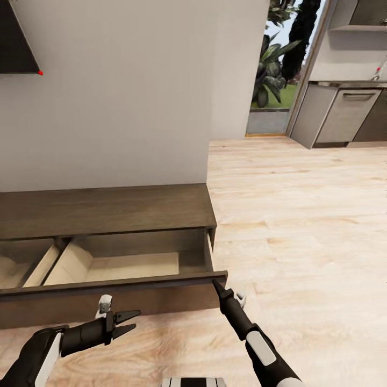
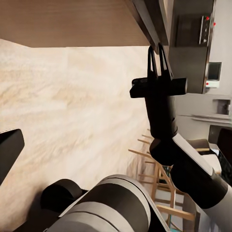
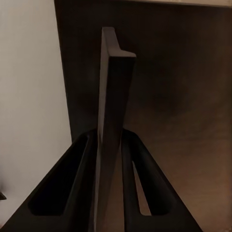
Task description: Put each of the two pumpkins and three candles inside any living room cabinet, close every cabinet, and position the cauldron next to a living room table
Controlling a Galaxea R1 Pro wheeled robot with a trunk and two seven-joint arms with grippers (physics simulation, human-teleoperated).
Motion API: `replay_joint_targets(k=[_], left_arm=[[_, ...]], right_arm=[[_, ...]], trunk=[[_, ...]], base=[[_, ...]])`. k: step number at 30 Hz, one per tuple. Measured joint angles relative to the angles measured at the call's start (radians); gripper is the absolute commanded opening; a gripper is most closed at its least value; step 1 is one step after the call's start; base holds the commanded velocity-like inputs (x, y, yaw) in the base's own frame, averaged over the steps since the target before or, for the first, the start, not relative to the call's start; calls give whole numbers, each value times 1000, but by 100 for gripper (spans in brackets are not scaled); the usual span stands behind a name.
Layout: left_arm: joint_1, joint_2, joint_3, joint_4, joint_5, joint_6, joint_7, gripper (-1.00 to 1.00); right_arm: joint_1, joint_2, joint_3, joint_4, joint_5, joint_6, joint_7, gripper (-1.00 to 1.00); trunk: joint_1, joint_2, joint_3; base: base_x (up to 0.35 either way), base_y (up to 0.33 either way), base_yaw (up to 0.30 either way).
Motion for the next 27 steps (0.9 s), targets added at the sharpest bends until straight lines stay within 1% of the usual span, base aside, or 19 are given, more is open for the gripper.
replay_joint_targets(k=[4,20,27], left_arm=[[0,0,1,0,0,0,0,100],[0,0,0,0,0,0,0,100],[0,0,0,0,0,0,0,100]], right_arm=[[0,1,-3,0,0,0,0,-100],[0,1,-13,0,0,1,1,-100],[-4,2,-13,0,-2,-1,-7,-100]], trunk=[[0,0,0],[0,0,0],[0,0,0]], base=[[-58,0,0],[-133,0,0],[-28,0,0]])
